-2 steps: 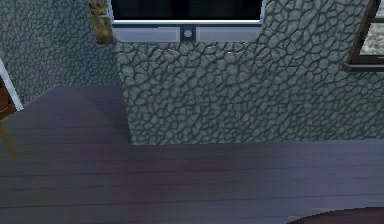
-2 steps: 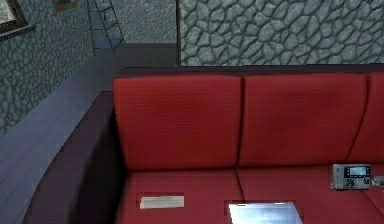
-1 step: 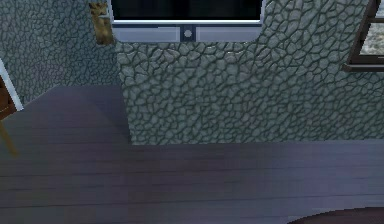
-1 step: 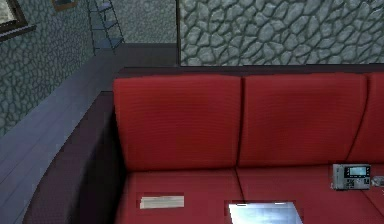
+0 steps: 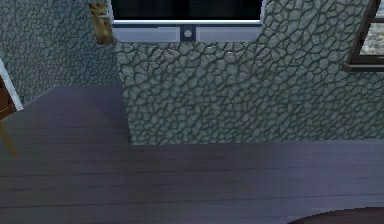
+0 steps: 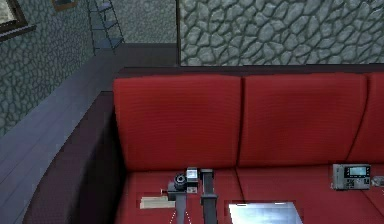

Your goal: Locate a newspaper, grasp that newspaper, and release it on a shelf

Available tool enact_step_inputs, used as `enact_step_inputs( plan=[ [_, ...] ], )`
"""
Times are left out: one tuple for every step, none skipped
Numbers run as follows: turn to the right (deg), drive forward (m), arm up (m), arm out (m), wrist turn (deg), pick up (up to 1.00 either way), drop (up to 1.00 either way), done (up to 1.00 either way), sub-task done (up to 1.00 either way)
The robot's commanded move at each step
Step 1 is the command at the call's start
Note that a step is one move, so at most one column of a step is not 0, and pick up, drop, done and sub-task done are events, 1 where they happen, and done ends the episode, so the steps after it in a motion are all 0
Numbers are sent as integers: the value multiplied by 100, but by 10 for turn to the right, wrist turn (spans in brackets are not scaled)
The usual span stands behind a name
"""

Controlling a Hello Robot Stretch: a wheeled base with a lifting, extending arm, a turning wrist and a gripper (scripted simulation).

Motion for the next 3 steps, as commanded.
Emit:
enact_step_inputs(
  plan=[
    [0, 0, 0, 0, 450, 0, 0, 0, 0],
    [0, 0, 0, 0, 450, 0, 0, 0, 0],
    [0, 0, 0, 0, 450, 0, 0, 0, 0]
  ],
)
